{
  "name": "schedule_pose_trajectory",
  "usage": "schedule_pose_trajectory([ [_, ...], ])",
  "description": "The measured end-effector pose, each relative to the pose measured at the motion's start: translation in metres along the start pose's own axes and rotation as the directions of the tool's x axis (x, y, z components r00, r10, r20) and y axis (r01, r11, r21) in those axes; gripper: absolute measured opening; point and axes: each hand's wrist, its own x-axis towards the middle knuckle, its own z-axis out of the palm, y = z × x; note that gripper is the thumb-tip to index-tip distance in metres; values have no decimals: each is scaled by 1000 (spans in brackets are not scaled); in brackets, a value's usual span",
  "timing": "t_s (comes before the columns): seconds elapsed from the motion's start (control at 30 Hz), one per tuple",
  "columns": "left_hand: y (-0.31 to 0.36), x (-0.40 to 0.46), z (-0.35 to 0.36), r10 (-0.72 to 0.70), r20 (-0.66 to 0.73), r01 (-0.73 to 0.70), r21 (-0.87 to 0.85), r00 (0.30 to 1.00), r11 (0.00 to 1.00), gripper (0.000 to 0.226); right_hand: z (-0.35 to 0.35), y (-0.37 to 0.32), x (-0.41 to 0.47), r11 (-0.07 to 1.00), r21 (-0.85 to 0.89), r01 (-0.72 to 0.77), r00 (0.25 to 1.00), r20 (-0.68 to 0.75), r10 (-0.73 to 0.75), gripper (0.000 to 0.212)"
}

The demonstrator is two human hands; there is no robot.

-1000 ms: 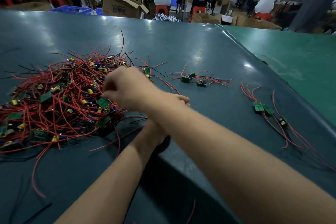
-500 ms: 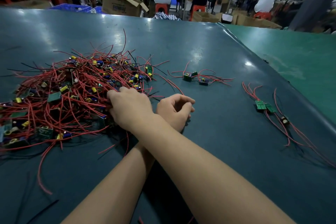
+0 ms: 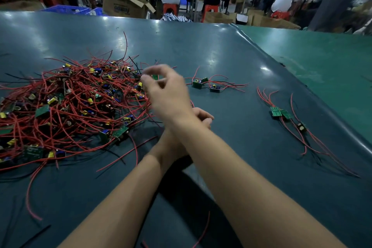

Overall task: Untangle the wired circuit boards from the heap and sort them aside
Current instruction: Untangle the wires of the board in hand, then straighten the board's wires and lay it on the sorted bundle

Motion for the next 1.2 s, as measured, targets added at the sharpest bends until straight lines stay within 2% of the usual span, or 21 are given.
schedule_pose_trajectory([
  [0.07, -5, -4, -8, -25, 1, 25, 119, 1000, 993, 31, -16, -2, 1, 926, 355, -128, 992, 23, 128, 27],
  [0.13, -1, -4, -11, 43, -42, -33, 219, 998, 975, 27, -35, -2, 1, 729, 647, -222, 973, 95, 212, 22],
  [0.2, 3, -1, -9, 74, -94, -65, 92, 993, 994, 9, -59, 4, 0, 583, 772, -252, 963, 137, 234, 14],
  [0.23, 4, 3, -7, 33, -154, -37, -22, 988, 999, 15, -72, 10, -1, 550, 796, -254, 961, 143, 237, 12],
  [0.27, 5, 5, -7, -13, -200, -12, -126, 980, 992, 21, -84, 16, -3, 548, 796, -256, 960, 141, 243, 11],
  [0.33, 5, 7, -10, -67, -232, 1, -274, 970, 962, 24, -103, 34, -11, 615, 740, -272, 956, 134, 261, 17],
  [0.4, 5, 6, -12, -64, -183, -1, -331, 981, 944, 18, -111, 54, -22, 700, 658, -278, 953, 98, 286, 17],
  [0.5, 1, 5, -13, -13, -130, -23, -275, 991, 961, 14, -112, 76, -32, 798, 563, -214, 969, 21, 245, 12],
  [0.6, -2, 5, -13, 57, -216, -96, -175, 975, 980, 6, -106, 82, -32, 862, 493, -120, 986, -39, 160, 14],
  [0.7, -2, 7, -14, -17, -298, -75, -294, 954, 953, 6, -102, 81, -28, 813, 561, -156, 962, -99, 253, 11],
  [0.8, 1, 6, -14, -57, -285, -62, -392, 957, 918, 6, -106, 79, -23, 710, 676, -197, 943, -68, 327, 13],
  [0.97, 5, 3, -13, -10, -186, -49, -309, 982, 950, 27, -106, 78, -24, 682, 711, -172, 966, -15, 259, 14],
  [1.1, 5, 2, -16, -27, -159, -37, -384, 987, 922, 26, -108, 77, -22, 633, 741, -224, 928, -36, 371, 6],
  [1.2, 5, 1, -18, -7, -133, -40, -345, 991, 938, 29, -108, 77, -22, 679, 680, -276, 916, -28, 400, 14],
])
